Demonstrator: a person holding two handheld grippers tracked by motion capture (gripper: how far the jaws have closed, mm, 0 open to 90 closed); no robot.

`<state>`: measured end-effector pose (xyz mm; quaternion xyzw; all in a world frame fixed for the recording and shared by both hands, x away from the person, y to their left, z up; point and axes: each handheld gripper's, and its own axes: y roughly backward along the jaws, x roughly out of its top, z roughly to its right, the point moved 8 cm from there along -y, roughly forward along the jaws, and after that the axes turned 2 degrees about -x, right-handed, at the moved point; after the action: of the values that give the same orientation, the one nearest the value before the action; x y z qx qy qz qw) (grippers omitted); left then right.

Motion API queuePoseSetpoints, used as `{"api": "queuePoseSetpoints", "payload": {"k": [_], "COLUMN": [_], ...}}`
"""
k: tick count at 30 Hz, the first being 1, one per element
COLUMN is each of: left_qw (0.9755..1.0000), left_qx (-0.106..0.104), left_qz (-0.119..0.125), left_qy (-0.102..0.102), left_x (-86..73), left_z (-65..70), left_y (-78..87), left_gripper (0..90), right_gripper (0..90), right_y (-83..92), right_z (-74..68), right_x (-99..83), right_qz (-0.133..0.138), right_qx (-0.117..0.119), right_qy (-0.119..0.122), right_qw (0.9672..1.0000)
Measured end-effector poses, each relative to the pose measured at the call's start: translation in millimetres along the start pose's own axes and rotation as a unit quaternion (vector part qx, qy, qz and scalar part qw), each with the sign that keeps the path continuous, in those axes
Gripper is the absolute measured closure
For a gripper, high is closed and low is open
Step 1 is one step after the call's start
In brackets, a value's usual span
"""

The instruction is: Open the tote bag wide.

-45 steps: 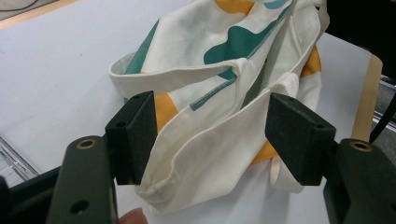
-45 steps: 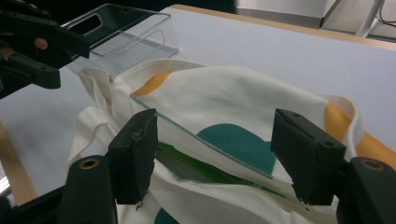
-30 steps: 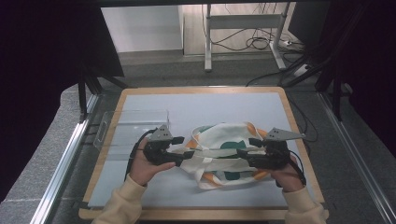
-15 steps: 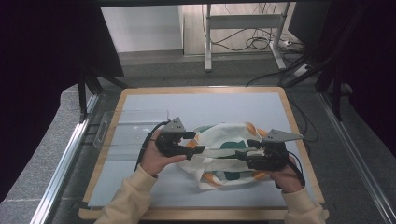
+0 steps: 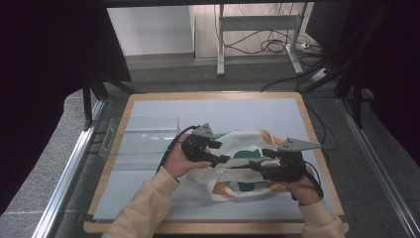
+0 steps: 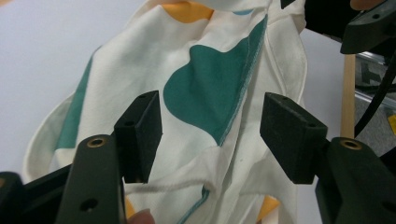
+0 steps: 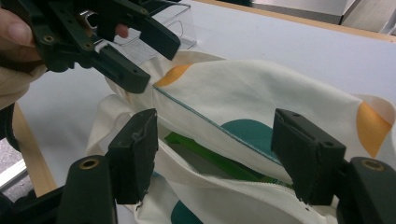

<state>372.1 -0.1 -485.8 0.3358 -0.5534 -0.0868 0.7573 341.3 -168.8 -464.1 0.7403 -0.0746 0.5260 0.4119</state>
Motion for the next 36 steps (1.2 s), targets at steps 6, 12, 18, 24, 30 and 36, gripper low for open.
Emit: {"api": "queuePoseSetpoints", "payload": {"k": [6,12,18,24,30,36], "left_qw": [0.9997,0.9986,0.9971,0.9969,0.9974,0.9978], "left_qx": [-0.015,-0.017,-0.016,-0.016,-0.014,-0.018], "left_qz": [-0.018,-0.044,-0.061,-0.061,-0.054,-0.048], "left_qy": [-0.007,-0.024,-0.044,-0.048,-0.044,-0.041], "left_x": [-1.8,-7.4,-12.1,-12.3,-11.0,-9.9], "left_z": [1.4,2.7,3.2,2.6,0.9,0.6], "left_y": [-12.6,-21.1,-23.8,-21.4,-19.8,-17.3], "left_gripper": [42.8,52.2,65.6,82.5,85.3,85.8], "right_gripper": [32.1,32.1,32.1,32.1,32.1,32.1], "right_y": [-0.7,-0.7,-0.9,-0.7,-0.5,-0.4], "right_z": [0.2,0.0,0.0,-0.5,-1.7,-4.0], "right_x": [-0.8,-1.1,-1.2,-1.2,-0.9,-0.3], "right_qz": [-0.002,-0.002,-0.002,-0.002,-0.002,-0.002], "right_qx": [0.000,0.000,0.001,0.002,0.005,0.008], "right_qy": [-0.001,-0.002,0.000,0.001,0.002,0.005], "right_qw": [1.0000,1.0000,1.0000,1.0000,1.0000,1.0000]}}
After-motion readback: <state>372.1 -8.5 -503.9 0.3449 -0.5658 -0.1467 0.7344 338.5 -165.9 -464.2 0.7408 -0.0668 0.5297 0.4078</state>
